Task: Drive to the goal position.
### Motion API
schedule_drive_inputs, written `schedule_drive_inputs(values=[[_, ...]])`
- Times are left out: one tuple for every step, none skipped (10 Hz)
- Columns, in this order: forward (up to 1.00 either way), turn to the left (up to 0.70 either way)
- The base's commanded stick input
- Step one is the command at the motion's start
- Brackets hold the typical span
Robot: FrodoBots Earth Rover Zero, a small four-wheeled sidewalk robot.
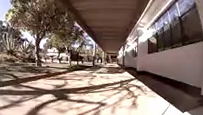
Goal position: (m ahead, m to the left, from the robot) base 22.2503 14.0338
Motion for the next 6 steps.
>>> schedule_drive_inputs(values=[[0.70, 0.00], [0.70, 0.00], [0.70, 0.00], [0.70, 0.00], [0.70, 0.00], [0.70, 0.00]])
